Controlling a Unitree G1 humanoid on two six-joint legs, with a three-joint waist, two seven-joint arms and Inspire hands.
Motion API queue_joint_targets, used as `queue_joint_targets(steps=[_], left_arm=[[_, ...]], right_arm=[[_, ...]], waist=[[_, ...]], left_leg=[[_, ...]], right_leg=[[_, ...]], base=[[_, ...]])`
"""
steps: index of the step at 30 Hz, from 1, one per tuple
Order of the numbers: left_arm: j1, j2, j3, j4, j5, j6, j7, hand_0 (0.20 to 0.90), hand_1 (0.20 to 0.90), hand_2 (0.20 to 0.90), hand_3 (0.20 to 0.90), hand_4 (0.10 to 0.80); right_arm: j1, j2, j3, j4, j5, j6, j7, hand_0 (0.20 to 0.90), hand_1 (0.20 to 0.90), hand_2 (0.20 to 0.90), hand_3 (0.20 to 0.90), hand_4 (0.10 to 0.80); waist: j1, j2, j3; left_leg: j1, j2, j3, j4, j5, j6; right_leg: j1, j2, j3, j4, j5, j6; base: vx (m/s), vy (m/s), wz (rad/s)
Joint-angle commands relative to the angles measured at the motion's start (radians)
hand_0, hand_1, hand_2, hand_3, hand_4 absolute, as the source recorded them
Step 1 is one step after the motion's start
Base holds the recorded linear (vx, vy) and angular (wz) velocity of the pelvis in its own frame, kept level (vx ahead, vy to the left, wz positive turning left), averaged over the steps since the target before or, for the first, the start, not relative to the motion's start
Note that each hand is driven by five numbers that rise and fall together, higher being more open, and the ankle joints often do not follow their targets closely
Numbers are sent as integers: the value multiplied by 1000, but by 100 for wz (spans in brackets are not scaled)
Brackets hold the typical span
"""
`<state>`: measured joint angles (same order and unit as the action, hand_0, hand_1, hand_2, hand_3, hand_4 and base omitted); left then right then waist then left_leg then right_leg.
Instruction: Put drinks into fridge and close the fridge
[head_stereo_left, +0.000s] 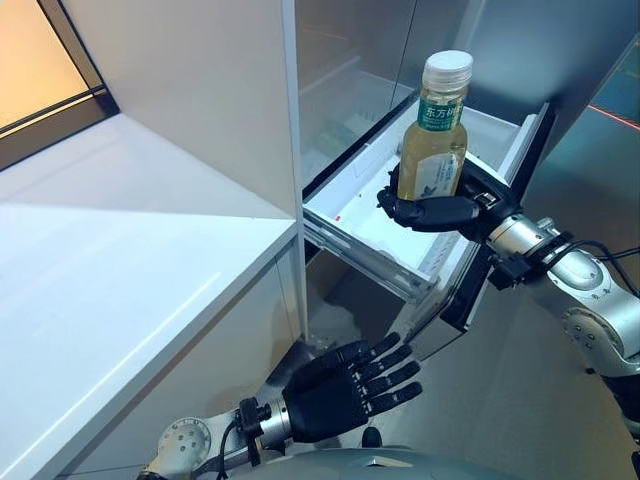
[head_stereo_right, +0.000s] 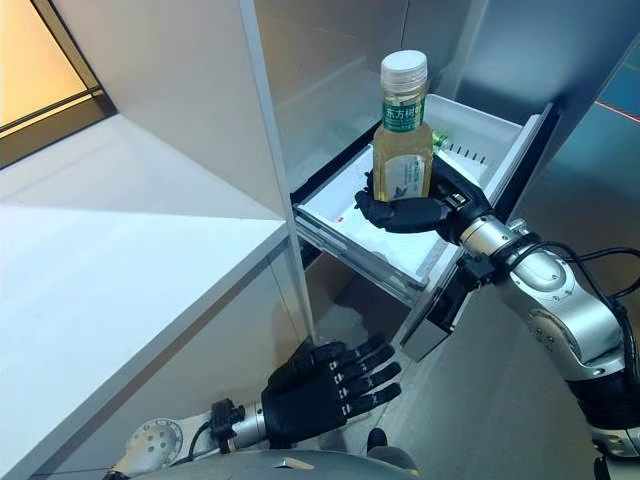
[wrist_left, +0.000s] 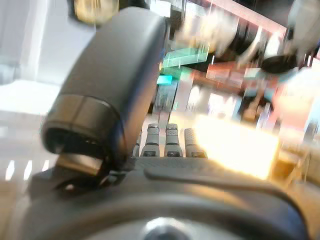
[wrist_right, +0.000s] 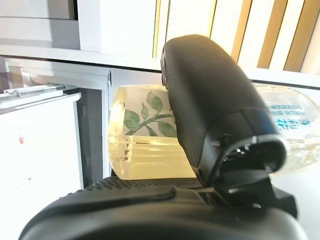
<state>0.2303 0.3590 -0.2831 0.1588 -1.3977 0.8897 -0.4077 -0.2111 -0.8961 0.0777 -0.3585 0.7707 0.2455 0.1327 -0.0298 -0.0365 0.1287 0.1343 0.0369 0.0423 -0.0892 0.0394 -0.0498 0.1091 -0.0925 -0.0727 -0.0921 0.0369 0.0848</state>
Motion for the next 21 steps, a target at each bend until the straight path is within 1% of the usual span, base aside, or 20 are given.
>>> queue_joint_targets(steps=[1, 3, 4, 5, 6, 8, 9, 11, 12, 14, 15, 16, 17, 18, 20, 21], left_arm=[[21, -26, 22, 32, 90, -14, -96, 900, 900, 900, 900, 800], [23, -29, 34, 81, 198, -43, -99, 900, 900, 900, 900, 800], [23, -30, 34, 88, 217, -53, -97, 900, 900, 900, 900, 800], [19, -29, 38, 131, 274, -88, -82, 900, 900, 900, 900, 800], [17, -31, 39, 165, 343, -124, -109, 900, 900, 900, 900, 800], [17, -21, 38, 200, 391, -182, -100, 900, 900, 900, 900, 800], [14, -20, 38, 221, 445, -217, -105, 900, 900, 900, 900, 800], [3, -12, 37, 303, 548, -328, -91, 900, 900, 900, 900, 800], [1, -13, 37, 314, 578, -349, -86, 900, 900, 900, 900, 800], [-15, -9, 35, 392, 667, -460, -63, 900, 900, 900, 900, 800], [-23, -19, 36, 432, 728, -539, -43, 900, 900, 900, 900, 800], [-25, -23, 40, 449, 756, -576, -37, 900, 900, 900, 900, 800], [-28, -29, 42, 474, 805, -637, -3, 900, 900, 900, 900, 800], [-29, -30, 43, 484, 820, -649, 12, 900, 900, 900, 900, 800], [-40, -35, 52, 536, 911, -727, 57, 900, 900, 900, 900, 800], [-44, -44, 65, 580, 929, -755, 86, 900, 900, 900, 900, 800]], right_arm=[[-196, -46, -192, -29, 74, -182, -32, 300, 300, 300, 200, 100], [-197, -56, -198, -20, 73, -157, -44, 300, 300, 300, 200, 100], [-197, -58, -200, -19, 72, -152, -47, 300, 300, 300, 200, 100], [-197, -64, -204, -7, 70, -124, -56, 300, 300, 300, 200, 100], [-197, -66, -205, 4, 56, -116, -57, 300, 300, 300, 200, 100], [-190, -72, -207, 16, 48, -101, -50, 300, 300, 300, 200, 100], [-184, -70, -209, 17, 38, -91, -49, 300, 300, 300, 200, 100], [-174, -71, -214, 30, -3, -63, -55, 300, 300, 300, 200, 100], [-174, -70, -214, 31, -1, -51, -57, 300, 300, 300, 200, 100], [-166, -51, -214, 46, -42, -20, -55, 300, 300, 300, 200, 100], [-147, -44, -221, 46, -41, -8, -47, 300, 300, 300, 200, 100], [-135, -36, -228, 44, -48, -9, -43, 300, 300, 300, 200, 100], [-118, -25, -239, 43, -61, -7, -36, 300, 300, 300, 200, 100], [-113, -21, -243, 43, -62, -9, -33, 300, 300, 300, 200, 100], [-89, 2, -254, 31, -85, -24, -21, 300, 300, 300, 200, 100], [-64, 13, -262, 14, -96, -33, -24, 300, 300, 300, 200, 100]], waist=[[18, -13, -83], [17, -14, -85], [17, -14, -85], [15, -15, -87], [15, -16, -87], [12, -15, -88], [11, -15, -88], [9, -15, -85], [8, -15, -85], [5, -16, -82], [2, -18, -80], [2, -19, -78], [1, -21, -75], [1, -21, -74], [-1, -25, -72], [-4, -27, -70]], left_leg=[[-5, -90, -45, 2, -67, 86], [-5, -89, -43, 2, -65, 84], [-6, -90, -43, 2, -65, 84], [-8, -90, -43, 2, -63, 83], [-10, -89, -42, 2, -62, 82], [-12, -89, -40, 2, -60, 81], [-13, -89, -39, 2, -58, 80], [-15, -87, -31, 2, -54, 79], [-16, -87, -30, 2, -54, 79], [-18, -85, -26, 2, -51, 78], [-19, -86, -24, 2, -52, 80], [-20, -86, -22, 2, -52, 80], [-20, -85, -21, 2, -52, 80], [-21, -85, -20, 2, -52, 80], [-24, -85, -17, 3, -51, 80], [-25, -85, -14, 3, -50, 79]], right_leg=[[-8, 84, 11, 28, 5, -35], [-9, 85, 10, 28, 6, -35], [-9, 85, 10, 27, 6, -35], [-10, 86, 12, 27, 7, -34], [-11, 87, 12, 26, 7, -34], [-13, 89, 13, 25, 8, -33], [-14, 89, 14, 25, 9, -32], [-16, 90, 12, 25, 10, -32], [-16, 90, 13, 25, 10, -32], [-18, 93, 15, 25, 11, -32], [-20, 94, 18, 23, 10, -32], [-21, 95, 18, 24, 9, -33], [-22, 95, 18, 26, 9, -33], [-23, 95, 18, 26, 9, -33], [-27, 97, 19, 28, 9, -33], [-30, 98, 22, 31, 9, -32]], base=[[50, 15, 0], [49, 11, -1], [51, 14, -1], [49, 14, -1], [57, 17, -1], [44, 16, -1], [45, 24, 0], [40, 26, -1], [35, 20, -2], [42, 15, -2], [33, 11, -2], [0, 0, 0], [0, 0, 0], [0, 0, 0], [0, 0, 0], [0, 0, 0]])
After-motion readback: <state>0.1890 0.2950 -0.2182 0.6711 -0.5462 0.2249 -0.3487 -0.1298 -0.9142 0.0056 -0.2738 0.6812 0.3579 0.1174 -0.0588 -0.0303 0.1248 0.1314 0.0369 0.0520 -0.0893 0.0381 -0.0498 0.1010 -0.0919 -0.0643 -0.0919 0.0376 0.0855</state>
